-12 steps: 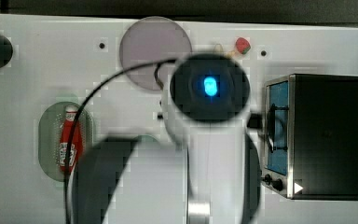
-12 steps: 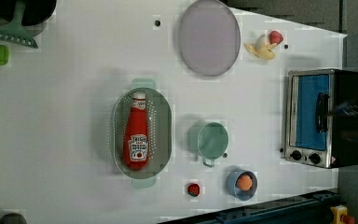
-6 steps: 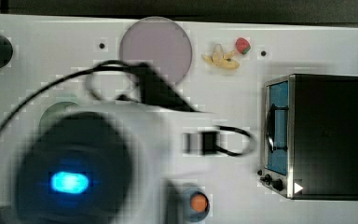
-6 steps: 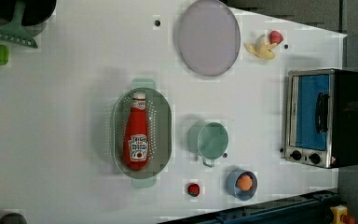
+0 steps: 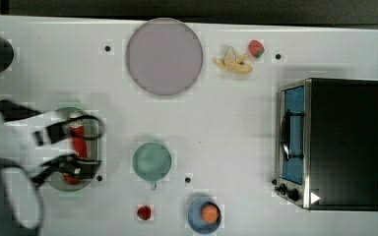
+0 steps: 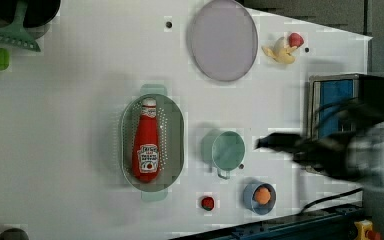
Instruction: Pick ketchup from strainer and place it on the table
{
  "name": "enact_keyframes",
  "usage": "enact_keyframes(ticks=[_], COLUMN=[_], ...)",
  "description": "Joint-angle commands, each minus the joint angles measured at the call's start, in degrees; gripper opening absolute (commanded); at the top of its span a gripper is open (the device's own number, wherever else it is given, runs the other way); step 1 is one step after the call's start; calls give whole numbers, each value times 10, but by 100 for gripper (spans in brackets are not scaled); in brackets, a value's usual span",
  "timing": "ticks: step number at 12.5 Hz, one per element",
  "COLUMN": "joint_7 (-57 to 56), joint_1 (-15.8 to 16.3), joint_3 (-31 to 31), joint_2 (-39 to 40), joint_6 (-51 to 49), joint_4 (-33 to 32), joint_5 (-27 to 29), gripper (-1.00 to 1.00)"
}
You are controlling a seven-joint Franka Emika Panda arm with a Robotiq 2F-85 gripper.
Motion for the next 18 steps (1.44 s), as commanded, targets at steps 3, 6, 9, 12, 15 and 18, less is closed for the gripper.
enact_keyframes(ticks=[3,6,9,12,15,18], joint_7=[41,41,41,41,42,45], joint_1=[5,5,6,6,6,7], joint_3=[83,115,122,119,113,100], joint_2=[34,62,96,144,207,267], joint_6=[54,161,300,402,457,485], joint_4=[-16,-86,-164,-210,-217,-212], joint_5=[1,0,-20,-84,-125,-178], gripper=[100,100,100,100,100,100])
